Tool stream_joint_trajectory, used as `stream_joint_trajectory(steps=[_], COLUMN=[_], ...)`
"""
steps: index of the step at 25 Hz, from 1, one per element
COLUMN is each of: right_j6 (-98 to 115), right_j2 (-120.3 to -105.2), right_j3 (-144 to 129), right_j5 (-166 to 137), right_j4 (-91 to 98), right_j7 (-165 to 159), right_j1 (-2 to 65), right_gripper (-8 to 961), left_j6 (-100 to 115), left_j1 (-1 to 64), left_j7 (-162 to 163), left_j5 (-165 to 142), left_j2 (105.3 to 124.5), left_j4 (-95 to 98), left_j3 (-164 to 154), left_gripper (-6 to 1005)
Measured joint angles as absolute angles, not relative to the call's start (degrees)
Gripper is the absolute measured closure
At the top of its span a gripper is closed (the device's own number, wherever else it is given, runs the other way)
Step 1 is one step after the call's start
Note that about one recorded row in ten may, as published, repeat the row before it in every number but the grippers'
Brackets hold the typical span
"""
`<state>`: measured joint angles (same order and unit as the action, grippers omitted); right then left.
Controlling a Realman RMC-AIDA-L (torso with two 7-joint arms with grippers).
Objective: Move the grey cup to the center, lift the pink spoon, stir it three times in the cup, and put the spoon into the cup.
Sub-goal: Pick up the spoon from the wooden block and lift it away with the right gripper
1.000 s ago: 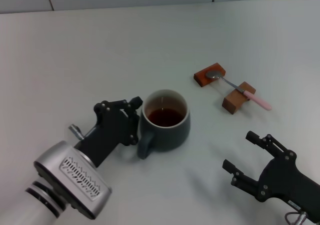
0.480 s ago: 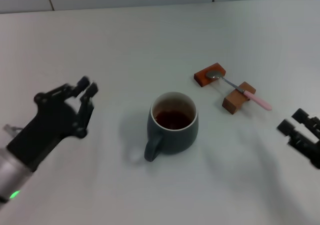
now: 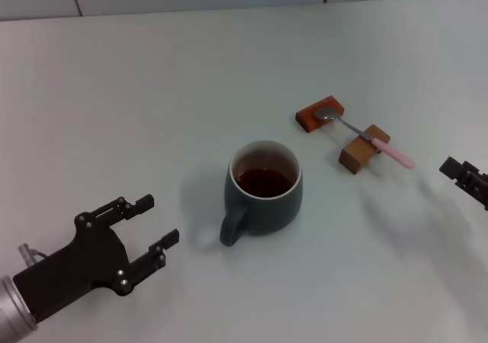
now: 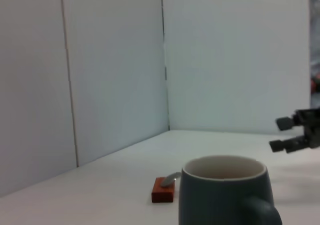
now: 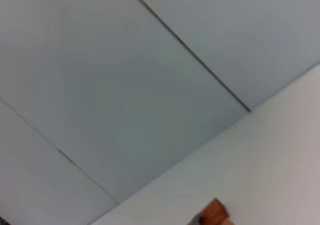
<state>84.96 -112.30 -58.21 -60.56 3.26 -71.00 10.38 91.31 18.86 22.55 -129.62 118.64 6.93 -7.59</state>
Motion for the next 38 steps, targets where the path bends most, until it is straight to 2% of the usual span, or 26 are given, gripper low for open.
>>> stream_joint_trajectory(steps=[9, 12, 19, 31, 34, 38], right_j6=[78.8, 77.6, 74.6, 72.9, 72.7, 72.4], right_j2=[-113.75, -114.24, -115.13, -115.22, -115.22, -115.23], right_j3=[-58.7, -58.8, -58.8, -58.8, -58.8, -58.8], right_j5=[-61.1, -61.6, -63.4, -64.2, -64.2, -64.2], right_j4=[4.5, 4.6, 5.1, 5.3, 5.4, 5.4], right_j7=[-71.8, -71.9, -72.1, -73.2, -73.2, -73.2], right_j1=[13.9, 15.0, 17.1, 18.0, 18.1, 18.1], right_gripper=[127, 128, 128, 127, 286, 446], left_j6=[89.8, 89.8, 89.9, 89.9, 90.0, 90.0], left_j1=[19.0, 18.9, 18.6, 18.5, 18.5, 18.5], left_j7=[19.0, 18.1, 15.7, 15.2, 15.2, 15.1], left_j5=[-129.6, -129.6, -129.6, -129.5, -129.5, -129.5], left_j2=[118.7, 118.67, 118.65, 118.65, 118.65, 118.65], left_j4=[5.9, 5.8, 5.3, 5.2, 5.2, 5.2], left_j3=[-8.3, -8.4, -8.8, -9.0, -9.1, -9.1], left_gripper=[376, 160, 147, 149, 150, 151])
